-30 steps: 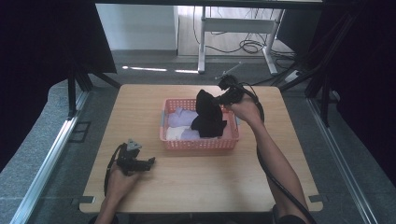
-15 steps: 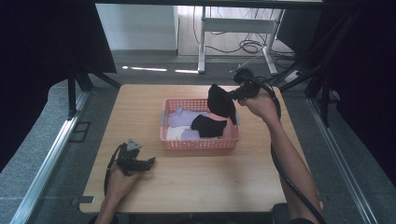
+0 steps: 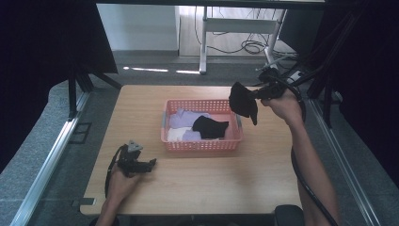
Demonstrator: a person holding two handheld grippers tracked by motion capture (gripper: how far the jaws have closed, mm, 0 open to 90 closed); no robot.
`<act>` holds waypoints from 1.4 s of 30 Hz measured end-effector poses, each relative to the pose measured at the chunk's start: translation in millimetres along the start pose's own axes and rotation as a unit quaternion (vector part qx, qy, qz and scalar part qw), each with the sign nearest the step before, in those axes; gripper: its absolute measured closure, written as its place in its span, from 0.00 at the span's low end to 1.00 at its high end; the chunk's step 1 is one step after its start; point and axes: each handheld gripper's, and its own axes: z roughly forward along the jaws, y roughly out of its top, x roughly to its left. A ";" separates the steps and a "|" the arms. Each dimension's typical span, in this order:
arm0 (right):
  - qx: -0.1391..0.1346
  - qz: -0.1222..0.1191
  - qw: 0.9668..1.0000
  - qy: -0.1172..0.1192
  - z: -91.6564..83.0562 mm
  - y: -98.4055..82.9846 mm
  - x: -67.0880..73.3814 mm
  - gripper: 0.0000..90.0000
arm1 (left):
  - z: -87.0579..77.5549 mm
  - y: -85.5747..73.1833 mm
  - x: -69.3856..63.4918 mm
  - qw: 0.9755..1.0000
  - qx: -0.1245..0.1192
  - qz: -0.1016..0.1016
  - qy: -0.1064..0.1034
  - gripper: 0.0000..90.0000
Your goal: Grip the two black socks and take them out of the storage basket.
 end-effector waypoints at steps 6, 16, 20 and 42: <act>0.002 0.021 1.000 -0.020 -13.8 -18.3 -17.2 0.95 | 0.2 -0.1 0.0 1.000 -0.001 0.000 0.000 0.13; 0.008 0.057 0.997 -0.047 -27.4 -53.5 -43.4 0.95 | 0.3 -0.2 -0.1 1.000 -0.002 0.000 0.001 0.13; 0.008 0.070 0.996 -0.056 -32.4 -65.5 -51.7 0.95 | 0.3 -0.2 -0.1 1.000 -0.002 0.000 0.001 0.13; 0.046 0.089 0.993 -0.064 5.8 -114.1 -61.7 0.95 | -0.3 -0.1 -0.1 1.000 0.002 0.000 0.000 0.13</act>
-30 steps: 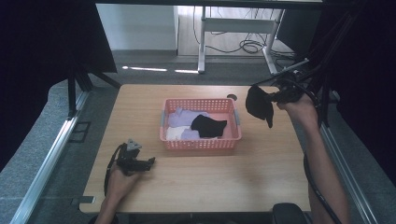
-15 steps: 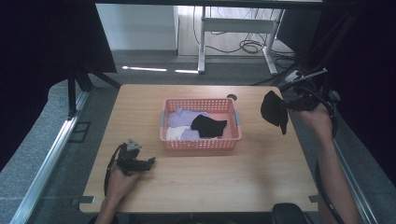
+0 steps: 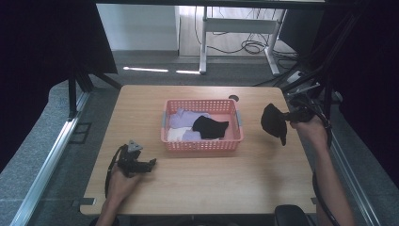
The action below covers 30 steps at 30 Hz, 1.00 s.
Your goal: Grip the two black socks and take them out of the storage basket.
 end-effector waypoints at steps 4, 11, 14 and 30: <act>0.009 -0.001 1.000 0.002 11.4 -6.5 1.2 0.95 | 0.0 0.0 0.0 1.000 0.000 0.000 0.000 0.13; 0.027 -0.006 1.000 0.005 33.6 -19.9 5.8 0.94 | 0.0 0.1 -0.1 1.000 0.000 0.000 0.000 0.13; 0.033 -0.004 0.999 0.011 42.9 -25.2 7.7 0.94 | 0.0 0.0 -0.1 1.000 0.000 0.000 0.000 0.13; 0.092 -0.022 0.995 0.018 100.8 -60.7 25.1 0.88 | 0.1 0.0 0.2 1.000 -0.001 0.001 0.000 0.13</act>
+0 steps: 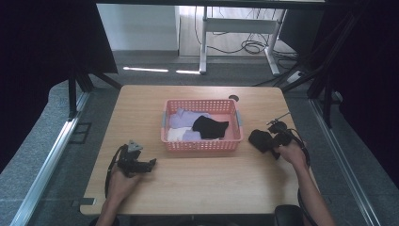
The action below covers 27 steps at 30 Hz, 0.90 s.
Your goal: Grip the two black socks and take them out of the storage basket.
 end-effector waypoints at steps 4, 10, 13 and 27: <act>-0.007 0.006 1.000 0.006 -6.7 0.3 -0.8 0.80 | 0.0 0.0 -0.1 1.000 0.000 -0.001 0.000 0.13; -0.042 0.005 0.999 0.009 -31.9 9.9 -0.4 0.60 | 0.1 0.0 -0.3 1.000 -0.001 -0.001 0.000 0.13; -0.059 -0.002 0.998 0.022 -41.3 15.5 1.8 0.52 | -0.1 0.0 -0.3 1.000 0.000 -0.001 0.001 0.13; -0.110 -0.062 0.991 0.050 -70.0 65.3 37.0 0.47 | -0.1 0.0 -0.2 1.000 0.001 -0.001 0.001 0.13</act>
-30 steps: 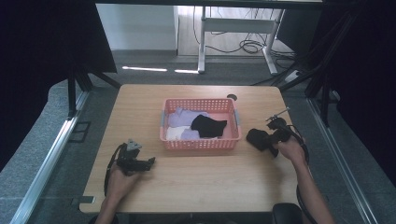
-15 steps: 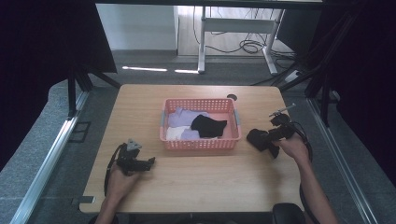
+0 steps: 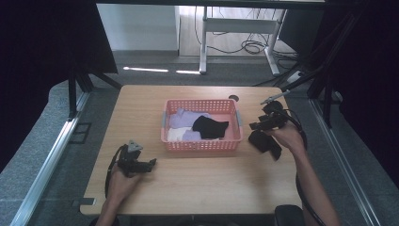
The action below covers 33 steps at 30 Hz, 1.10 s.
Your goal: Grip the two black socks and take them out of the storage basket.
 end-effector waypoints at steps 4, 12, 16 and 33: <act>0.003 -0.022 1.000 0.017 14.0 18.2 14.7 0.49 | 0.0 0.0 0.1 1.000 0.000 0.000 0.000 0.13; 0.025 -0.059 0.997 0.038 54.1 47.4 43.4 0.50 | 0.2 -0.1 0.2 1.000 -0.002 0.001 0.000 0.13; 0.039 -0.080 0.995 0.046 76.5 60.2 57.4 0.48 | 0.2 -0.1 0.2 1.000 -0.002 0.001 -0.001 0.13; 0.132 -0.124 0.983 0.044 159.8 78.2 86.8 0.49 | 0.1 0.0 0.4 1.000 -0.001 0.001 -0.001 0.13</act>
